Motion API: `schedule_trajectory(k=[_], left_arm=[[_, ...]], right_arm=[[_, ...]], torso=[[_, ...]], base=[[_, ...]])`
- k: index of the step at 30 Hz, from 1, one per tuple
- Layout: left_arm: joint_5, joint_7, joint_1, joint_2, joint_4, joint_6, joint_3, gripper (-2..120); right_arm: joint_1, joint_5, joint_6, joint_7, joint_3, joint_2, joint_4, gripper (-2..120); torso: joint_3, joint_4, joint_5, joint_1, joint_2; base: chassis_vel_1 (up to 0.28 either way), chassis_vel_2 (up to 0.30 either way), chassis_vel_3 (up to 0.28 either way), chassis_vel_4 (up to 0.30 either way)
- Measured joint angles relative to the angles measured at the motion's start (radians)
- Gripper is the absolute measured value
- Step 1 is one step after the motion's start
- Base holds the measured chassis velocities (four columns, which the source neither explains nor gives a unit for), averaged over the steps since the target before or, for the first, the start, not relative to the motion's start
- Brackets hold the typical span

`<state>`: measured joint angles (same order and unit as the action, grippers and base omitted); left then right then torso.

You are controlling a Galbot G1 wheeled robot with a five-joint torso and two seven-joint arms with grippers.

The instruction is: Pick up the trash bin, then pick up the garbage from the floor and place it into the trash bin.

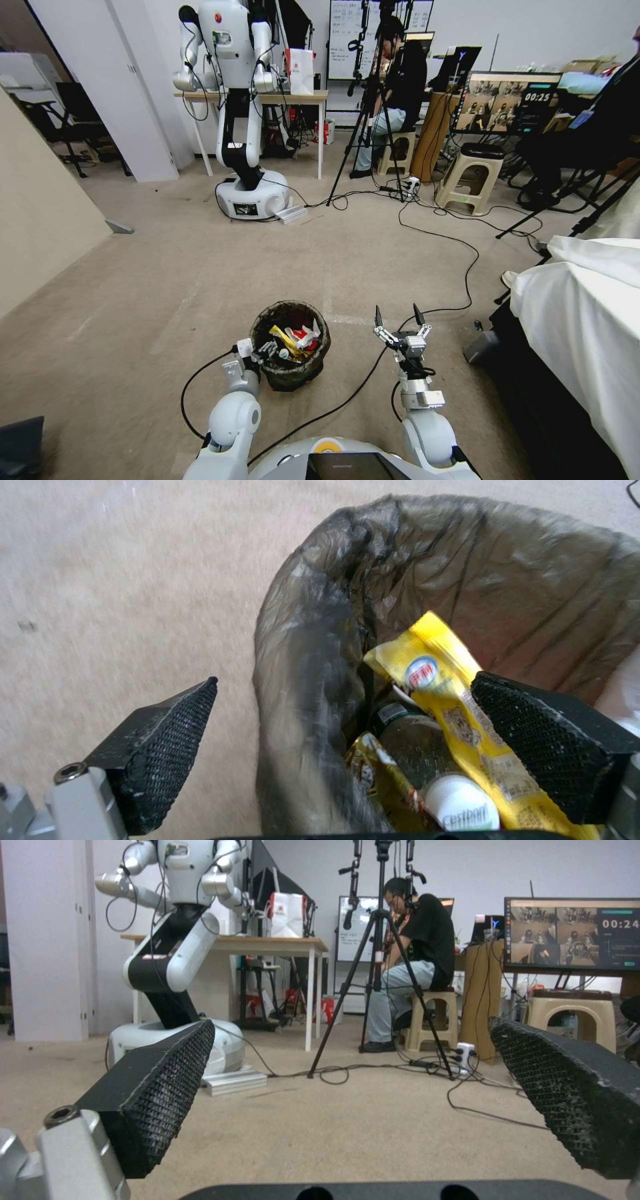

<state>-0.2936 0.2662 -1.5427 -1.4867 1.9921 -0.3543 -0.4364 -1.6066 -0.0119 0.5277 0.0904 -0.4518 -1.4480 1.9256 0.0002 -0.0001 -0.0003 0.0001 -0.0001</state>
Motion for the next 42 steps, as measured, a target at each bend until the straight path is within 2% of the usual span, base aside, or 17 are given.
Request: schedule_trajectory(k=[1, 4, 6, 8, 9, 11, 13, 15, 20, 23, 26, 42], left_arm=[[0.0, 0.0, 0.0, 0.0, 0.0, 0.0, 0.0, 98], [0.104, -0.027, -0.012, 0.0, 0.024, 0.056, 0.005, 98], [0.112, -0.029, -0.014, 0.0, 0.028, 0.062, 0.006, 98], [0.189, -0.048, -0.029, 0.001, 0.048, 0.125, 0.009, 99], [0.189, -0.048, -0.029, 0.001, 0.048, 0.125, 0.009, 99], [0.24, -0.069, -0.044, 0.002, 0.072, 0.181, 0.009, 99], [0.257, -0.073, -0.053, 0.004, 0.084, 0.199, 0.009, 100], [0.33, -0.084, -0.074, 0.007, 0.111, 0.255, 0.006, 100], [0.375, -0.092, -0.09, 0.006, 0.125, 0.297, 0.003, 100], [0.409, -0.099, -0.097, -0.003, 0.118, 0.359, 0.0, 100], [0.425, -0.105, -0.101, -0.011, 0.107, 0.391, -0.001, 100], [0.483, -0.132, -0.101, -0.019, 0.09, 0.436, 0.0, 100]], right_arm=[[0.0, 0.0, 0.0, 0.0, 0.0, 0.0, 0.0, 100], [0.002, 0.001, 0.004, 0.004, -0.003, 0.0, 0.006, 100], [0.002, 0.001, 0.004, 0.004, -0.003, 0.0, 0.006, 100], [0.001, 0.0, 0.004, 0.006, -0.005, 0.001, 0.009, 100], [0.001, 0.0, 0.004, 0.006, -0.005, 0.001, 0.009, 100], [0.001, -0.003, 0.003, 0.007, -0.01, 0.001, 0.014, 100], [0.0, -0.007, 0.002, 0.008, -0.012, 0.001, 0.015, 100], [-0.001, -0.016, -0.002, 0.011, -0.015, -0.002, 0.015, 100], [-0.001, -0.021, -0.003, 0.013, -0.012, -0.009, 0.016, 100], [0.003, -0.022, -0.005, 0.013, -0.007, -0.016, 0.021, 100], [0.005, -0.021, -0.01, 0.012, -0.003, -0.019, 0.026, 100], [0.001, -0.031, -0.03, 0.011, -0.006, -0.029, 0.038, 100]], torso=[[0.0, 0.0, 0.0, 0.0, 0.0], [0.0, 0.0002, 0.0002, 0.0, 0.0], [0.0, 0.0002, 0.0002, 0.0, 0.0], [0.0, 0.0002, 0.0004, 0.0, 0.0], [0.0, 0.0002, 0.0004, 0.0, 0.0], [0.0, 0.0001, 0.0003, 0.0, 0.0], [0.0, 0.0001, 0.0003, 0.0, 0.0], [0.0, 0.0002, 0.0003, 0.0, 0.0], [0.0, 0.0001, 0.0003, 0.0, 0.0], [0.0, 0.0001, 0.0003, 0.0, 0.0], [0.0, 0.0002, 0.0003, 0.0, 0.0], [0.0, 0.0001, 0.0003, 0.0, 0.0]], base=[[0.0, 0.0, 0.0, 0.0], [0.0, 0.0, 0.0, 0.0], [0.0, 0.0, 0.0, 0.0], [0.0, 0.0, 0.0, 0.0], [0.0, 0.0, 0.0, 0.0], [0.0, 0.0, 0.0, 0.0], [0.0, 0.0, 0.0, 0.0], [0.0, 0.0, 0.0, 0.0], [0.0, 0.0, 0.0, 0.0], [0.0, 0.0, 0.0, 0.0], [0.0, 0.0, 0.0, 0.0], [0.0, 0.0, 0.0, 0.0]])
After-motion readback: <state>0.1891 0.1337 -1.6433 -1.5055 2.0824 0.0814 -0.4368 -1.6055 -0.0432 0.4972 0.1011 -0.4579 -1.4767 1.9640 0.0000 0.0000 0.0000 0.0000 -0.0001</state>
